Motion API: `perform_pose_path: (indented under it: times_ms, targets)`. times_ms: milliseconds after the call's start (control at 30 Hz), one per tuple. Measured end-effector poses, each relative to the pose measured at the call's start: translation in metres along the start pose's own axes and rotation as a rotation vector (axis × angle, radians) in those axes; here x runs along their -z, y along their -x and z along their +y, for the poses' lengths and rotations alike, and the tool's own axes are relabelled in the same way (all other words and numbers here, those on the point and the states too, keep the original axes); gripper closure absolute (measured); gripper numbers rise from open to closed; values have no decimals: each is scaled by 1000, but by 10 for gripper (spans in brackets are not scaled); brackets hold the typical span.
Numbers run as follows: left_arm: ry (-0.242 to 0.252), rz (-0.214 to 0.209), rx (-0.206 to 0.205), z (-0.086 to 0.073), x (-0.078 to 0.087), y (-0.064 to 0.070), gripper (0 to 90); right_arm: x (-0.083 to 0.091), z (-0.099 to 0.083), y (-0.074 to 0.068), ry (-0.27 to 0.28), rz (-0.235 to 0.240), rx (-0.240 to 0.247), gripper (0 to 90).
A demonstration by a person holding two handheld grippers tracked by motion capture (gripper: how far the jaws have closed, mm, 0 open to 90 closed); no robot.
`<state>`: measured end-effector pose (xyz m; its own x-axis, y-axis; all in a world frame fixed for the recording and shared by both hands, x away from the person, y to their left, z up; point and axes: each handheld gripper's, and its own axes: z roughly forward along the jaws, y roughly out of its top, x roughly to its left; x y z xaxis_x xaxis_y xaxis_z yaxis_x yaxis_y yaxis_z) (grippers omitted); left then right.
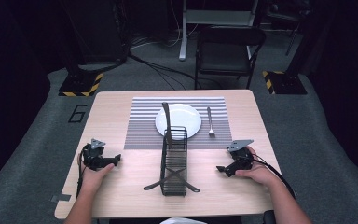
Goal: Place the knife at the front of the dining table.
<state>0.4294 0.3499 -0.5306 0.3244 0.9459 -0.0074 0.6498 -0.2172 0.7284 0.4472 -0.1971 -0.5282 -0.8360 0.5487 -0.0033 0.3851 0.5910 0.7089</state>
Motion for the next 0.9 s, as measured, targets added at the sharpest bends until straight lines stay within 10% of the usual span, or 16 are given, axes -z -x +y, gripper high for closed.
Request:
perform_pose_path:
  times_ms: [367, 900]
  targets:
    - [-5, -51, -52, 2, -2, 11, 27, -1, 1, 0, 3, -5, 0, 0]
    - [26, -28, 32, 5, 0, 16, 138, -1, 1, 0, 1, 0, 3, 0]
